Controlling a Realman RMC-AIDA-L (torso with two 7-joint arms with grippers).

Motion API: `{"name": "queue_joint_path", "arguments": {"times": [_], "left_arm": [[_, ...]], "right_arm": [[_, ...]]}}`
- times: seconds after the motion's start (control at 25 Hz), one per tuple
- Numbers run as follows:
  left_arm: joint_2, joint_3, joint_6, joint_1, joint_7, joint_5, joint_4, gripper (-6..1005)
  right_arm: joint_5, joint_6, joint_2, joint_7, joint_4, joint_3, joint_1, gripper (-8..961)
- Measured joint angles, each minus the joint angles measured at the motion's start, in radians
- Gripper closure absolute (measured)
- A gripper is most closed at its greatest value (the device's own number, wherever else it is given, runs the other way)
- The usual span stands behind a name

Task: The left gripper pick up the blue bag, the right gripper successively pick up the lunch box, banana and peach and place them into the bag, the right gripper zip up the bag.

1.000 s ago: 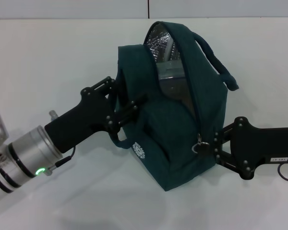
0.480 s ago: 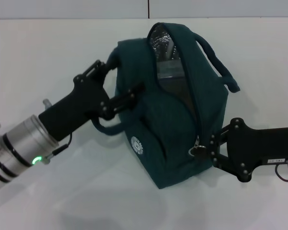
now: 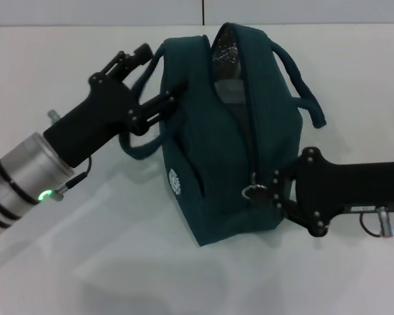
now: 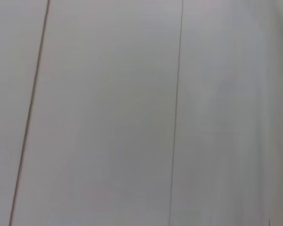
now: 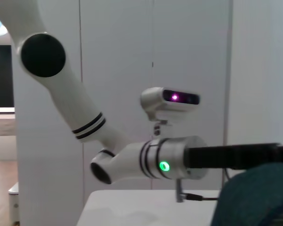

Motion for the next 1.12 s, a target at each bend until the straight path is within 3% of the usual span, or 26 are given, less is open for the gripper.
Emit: {"name": "queue_joint_path", "arguments": {"times": [0.52, 0.84, 1.12], "left_arm": [[0.005, 0.003, 0.179, 0.116, -0.025, -0.025, 0.003, 123], [0.006, 0.069, 0.198, 0.241, 0.089, 0.047, 0.016, 124], [0.001, 0.176, 0.092, 0.244, 0.134, 0.051, 0.007, 124]], "right_arm": [[0.078, 0.035, 0.000, -0.025, -0.004, -0.055, -0.004, 938], [0.183, 0.031, 0.000, -0.070, 0.008, -0.057, -0.017, 938], [0.231, 0.031, 0.000, -0.097, 0.038, -0.063, -0.009, 938]]}}
